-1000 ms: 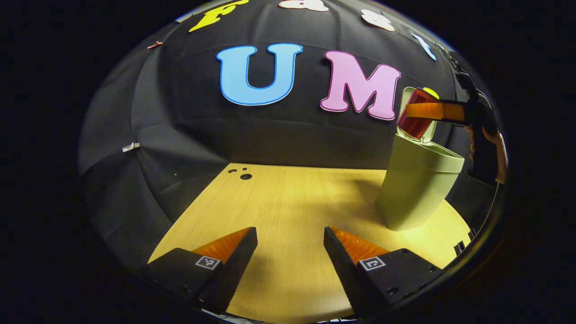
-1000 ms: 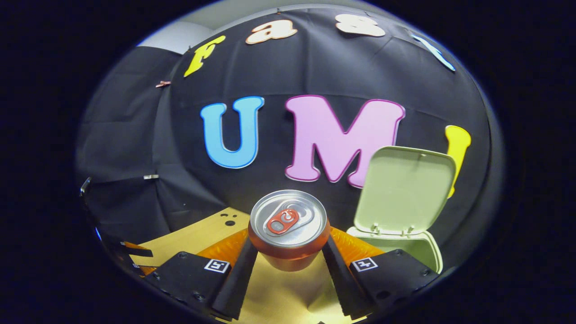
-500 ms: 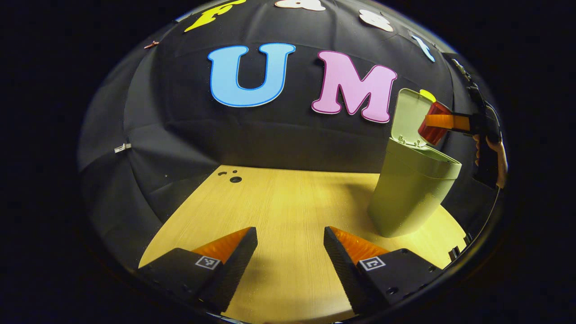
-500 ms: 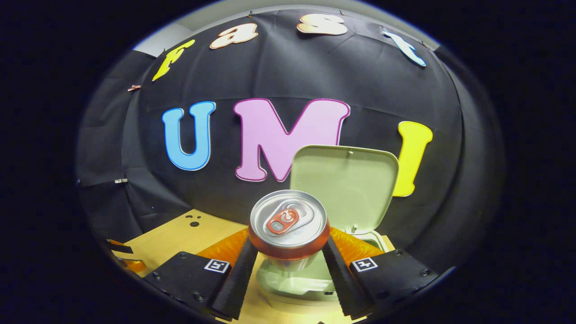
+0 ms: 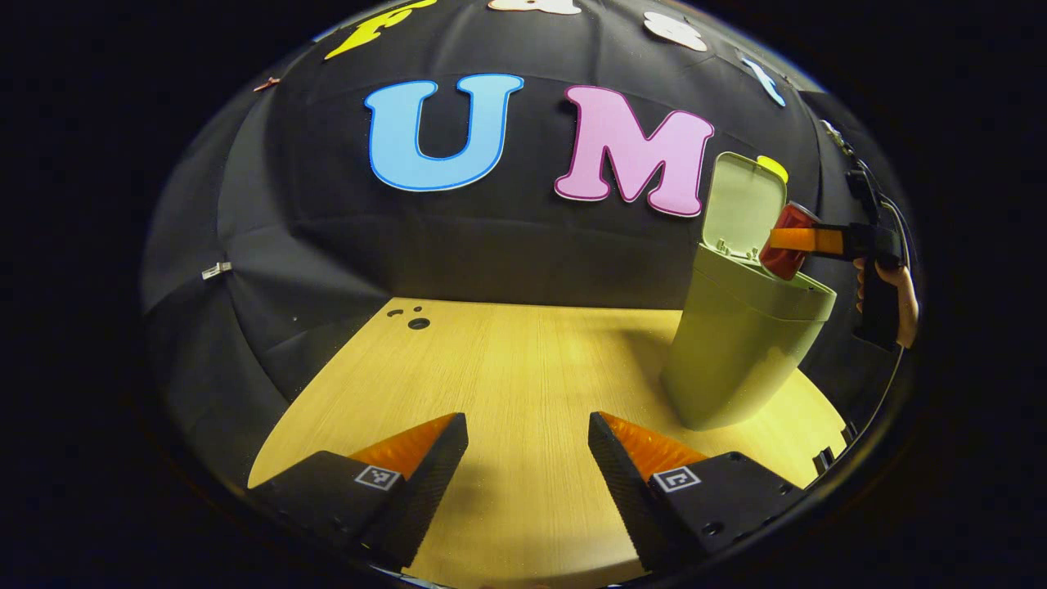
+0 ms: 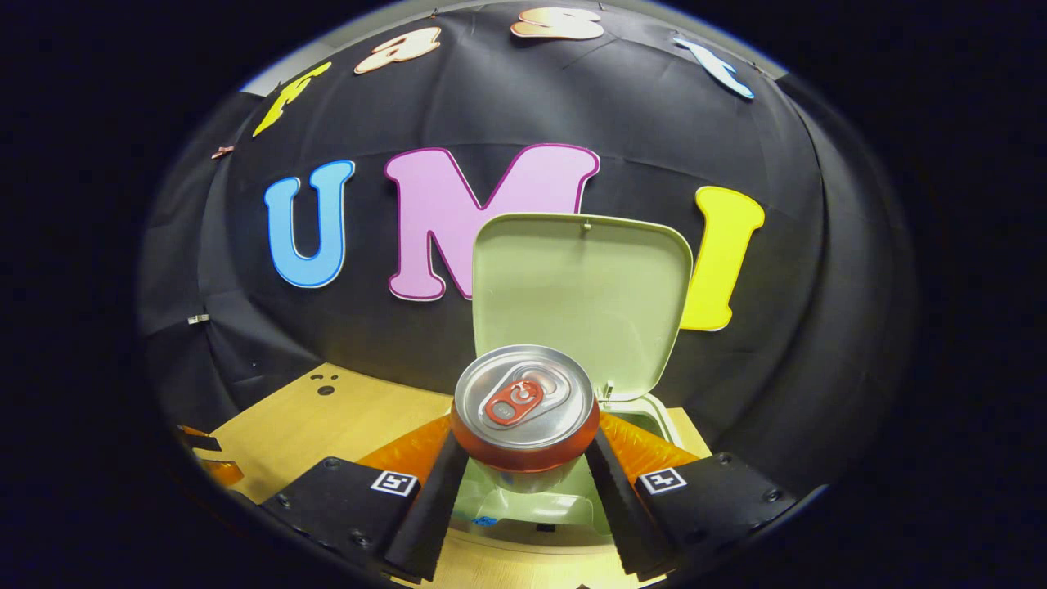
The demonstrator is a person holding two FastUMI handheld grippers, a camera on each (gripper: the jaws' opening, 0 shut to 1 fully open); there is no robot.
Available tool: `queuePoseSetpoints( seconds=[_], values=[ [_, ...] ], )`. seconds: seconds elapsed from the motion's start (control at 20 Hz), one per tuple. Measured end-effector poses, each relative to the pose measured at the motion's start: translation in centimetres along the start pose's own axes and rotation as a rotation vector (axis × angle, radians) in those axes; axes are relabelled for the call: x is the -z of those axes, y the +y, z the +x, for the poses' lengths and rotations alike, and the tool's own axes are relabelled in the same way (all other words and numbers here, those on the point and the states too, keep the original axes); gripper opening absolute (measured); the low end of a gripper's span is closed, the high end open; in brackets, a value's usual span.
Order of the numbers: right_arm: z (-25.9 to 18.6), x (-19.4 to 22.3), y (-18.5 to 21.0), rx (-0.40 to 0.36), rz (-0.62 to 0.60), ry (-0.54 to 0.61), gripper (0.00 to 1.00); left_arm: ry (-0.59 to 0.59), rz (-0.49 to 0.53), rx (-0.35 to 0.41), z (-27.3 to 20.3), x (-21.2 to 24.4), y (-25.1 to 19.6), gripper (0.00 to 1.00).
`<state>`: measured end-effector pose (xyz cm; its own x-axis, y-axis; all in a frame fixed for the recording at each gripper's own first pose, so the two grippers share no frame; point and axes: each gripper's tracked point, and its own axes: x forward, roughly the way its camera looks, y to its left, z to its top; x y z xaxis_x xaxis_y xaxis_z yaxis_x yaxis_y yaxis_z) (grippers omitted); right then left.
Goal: Press the lid of the desktop garbage bin to open it, pick up the crumpled paper on the desktop and throw it into the bin, then pick up the pop can on the desktop and drop it into the bin, and finally close the garbage bin lid.
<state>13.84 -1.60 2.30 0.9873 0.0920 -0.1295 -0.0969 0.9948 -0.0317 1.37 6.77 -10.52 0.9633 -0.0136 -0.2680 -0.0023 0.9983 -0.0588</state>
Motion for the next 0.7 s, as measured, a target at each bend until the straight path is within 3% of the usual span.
queuePoseSetpoints(
  seconds=[0.3,0.7],
  values=[
    [1.2,0.5,0.0,0.008,0.048,0.025,0.85,0.024,0.012,-0.015,-0.1,0.4,0.1,0.96],
    [1.2,-2.3,-0.3,0.015,0.024,-0.016,0.93,0.031,0.022,-0.012,-0.1,0.3,0.0,0.96]
  ],
)
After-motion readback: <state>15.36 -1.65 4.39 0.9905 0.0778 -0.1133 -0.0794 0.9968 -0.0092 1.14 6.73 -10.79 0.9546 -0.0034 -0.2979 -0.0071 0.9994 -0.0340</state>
